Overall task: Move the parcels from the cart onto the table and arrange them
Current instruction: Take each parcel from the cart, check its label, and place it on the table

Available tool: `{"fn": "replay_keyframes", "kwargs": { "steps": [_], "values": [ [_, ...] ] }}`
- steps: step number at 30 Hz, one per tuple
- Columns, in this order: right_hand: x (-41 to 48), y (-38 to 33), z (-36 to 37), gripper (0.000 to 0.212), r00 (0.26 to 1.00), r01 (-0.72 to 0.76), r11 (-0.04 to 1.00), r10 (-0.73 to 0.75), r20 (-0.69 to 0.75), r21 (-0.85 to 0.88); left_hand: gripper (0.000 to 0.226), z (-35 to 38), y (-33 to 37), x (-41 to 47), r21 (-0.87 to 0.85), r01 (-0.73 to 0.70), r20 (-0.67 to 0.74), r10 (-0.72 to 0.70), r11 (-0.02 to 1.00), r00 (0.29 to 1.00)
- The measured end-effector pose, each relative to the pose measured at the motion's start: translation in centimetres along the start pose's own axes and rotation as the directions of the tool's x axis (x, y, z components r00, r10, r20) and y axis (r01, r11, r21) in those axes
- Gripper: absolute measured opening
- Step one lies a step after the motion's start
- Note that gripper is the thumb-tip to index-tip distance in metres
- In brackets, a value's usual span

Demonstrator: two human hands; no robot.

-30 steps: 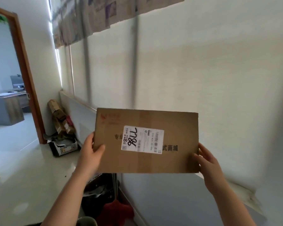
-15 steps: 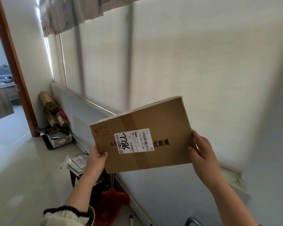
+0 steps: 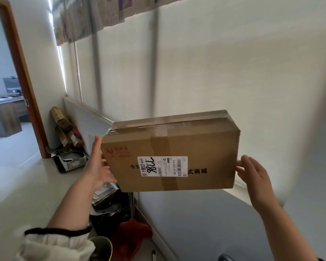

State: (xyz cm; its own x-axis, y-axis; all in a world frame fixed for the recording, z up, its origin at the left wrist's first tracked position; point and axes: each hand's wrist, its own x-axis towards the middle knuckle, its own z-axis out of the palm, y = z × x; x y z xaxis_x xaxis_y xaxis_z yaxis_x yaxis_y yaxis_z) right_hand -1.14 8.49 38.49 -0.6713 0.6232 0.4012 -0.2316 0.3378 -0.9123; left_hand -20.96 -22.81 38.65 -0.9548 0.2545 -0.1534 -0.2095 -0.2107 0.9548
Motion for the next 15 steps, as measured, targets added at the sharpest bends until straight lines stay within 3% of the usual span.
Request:
{"fn": "replay_keyframes", "kwargs": {
  "steps": [3, 6, 10, 15],
  "values": [
    [0.6, 2.1, -0.3, 0.056, 0.971, -0.237, 0.971, 0.236, 0.031, 0.03, 0.07, -0.3, -1.0, -0.5, 0.068, -0.008, 0.1, 0.001, 0.998, 0.995],
    [0.4, 4.0, -0.2, 0.085, 0.895, -0.431, 0.902, 0.422, 0.147, 0.033, 0.046, -1.0, -3.3, -0.9, 0.078, -0.109, 0.173, 0.094, 0.991, 0.98],
    [-0.1, 5.4, 0.1, 0.061, 0.819, -0.563, 0.809, 0.516, 0.253, 0.173, 0.036, -2.3, -5.5, -1.8, 0.023, -0.177, 0.237, 0.167, 0.984, 0.957],
    [-0.5, 6.9, -0.3, 0.058, 0.781, -0.596, 0.763, 0.481, 0.398, 0.249, 0.044, -3.3, -6.5, -2.0, 0.067, -0.162, 0.299, 0.135, 0.985, 0.945]
  ]
}}
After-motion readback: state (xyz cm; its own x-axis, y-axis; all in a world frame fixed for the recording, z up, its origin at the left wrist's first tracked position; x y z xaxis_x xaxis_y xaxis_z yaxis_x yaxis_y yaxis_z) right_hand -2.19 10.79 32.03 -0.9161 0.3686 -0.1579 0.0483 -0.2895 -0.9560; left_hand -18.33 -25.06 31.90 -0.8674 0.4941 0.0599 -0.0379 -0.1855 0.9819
